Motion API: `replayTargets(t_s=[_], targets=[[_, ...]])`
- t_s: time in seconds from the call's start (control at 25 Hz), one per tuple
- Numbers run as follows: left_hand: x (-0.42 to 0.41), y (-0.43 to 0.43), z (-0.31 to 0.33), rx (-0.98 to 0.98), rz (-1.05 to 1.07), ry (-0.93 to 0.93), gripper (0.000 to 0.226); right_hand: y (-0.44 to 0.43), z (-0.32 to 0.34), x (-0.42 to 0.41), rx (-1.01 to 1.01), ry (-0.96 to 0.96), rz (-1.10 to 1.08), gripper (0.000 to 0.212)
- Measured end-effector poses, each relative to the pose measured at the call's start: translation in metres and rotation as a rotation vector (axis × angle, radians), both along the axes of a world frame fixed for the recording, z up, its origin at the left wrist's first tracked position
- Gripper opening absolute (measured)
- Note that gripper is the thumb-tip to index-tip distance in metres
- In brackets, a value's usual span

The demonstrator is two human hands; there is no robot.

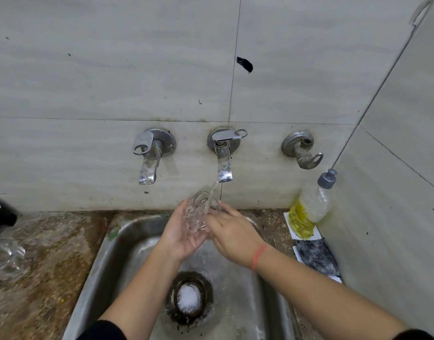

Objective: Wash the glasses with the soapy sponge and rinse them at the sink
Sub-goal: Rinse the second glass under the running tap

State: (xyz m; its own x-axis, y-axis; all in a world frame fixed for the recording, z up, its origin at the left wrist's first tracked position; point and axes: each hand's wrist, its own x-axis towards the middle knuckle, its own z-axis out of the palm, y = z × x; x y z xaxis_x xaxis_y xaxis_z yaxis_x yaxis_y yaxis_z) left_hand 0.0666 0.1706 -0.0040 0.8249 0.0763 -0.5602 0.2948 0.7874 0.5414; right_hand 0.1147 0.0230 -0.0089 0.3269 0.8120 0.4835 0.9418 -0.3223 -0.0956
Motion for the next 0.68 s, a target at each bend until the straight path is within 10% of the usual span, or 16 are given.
replayTargets(t_s=[0.12,0.28,0.52,0.68], targets=[[-0.003,0.004,-0.005,-0.021,-0.092,0.031,0.048,0.002,0.005,0.010,-0.044,-0.087,0.035,0.018],[0.005,0.003,-0.020,-0.086,0.136,-0.154,0.022,0.029,0.029,-0.020,0.016,0.437,-0.244,0.035],[0.003,0.018,-0.008,-0.106,-0.100,-0.019,0.041,-0.005,0.014,0.012,0.037,-0.328,0.183,0.020],[0.004,-0.012,-0.005,-0.154,0.167,-0.166,0.039,0.019,0.020,-0.016,0.123,0.095,-0.170,0.016]])
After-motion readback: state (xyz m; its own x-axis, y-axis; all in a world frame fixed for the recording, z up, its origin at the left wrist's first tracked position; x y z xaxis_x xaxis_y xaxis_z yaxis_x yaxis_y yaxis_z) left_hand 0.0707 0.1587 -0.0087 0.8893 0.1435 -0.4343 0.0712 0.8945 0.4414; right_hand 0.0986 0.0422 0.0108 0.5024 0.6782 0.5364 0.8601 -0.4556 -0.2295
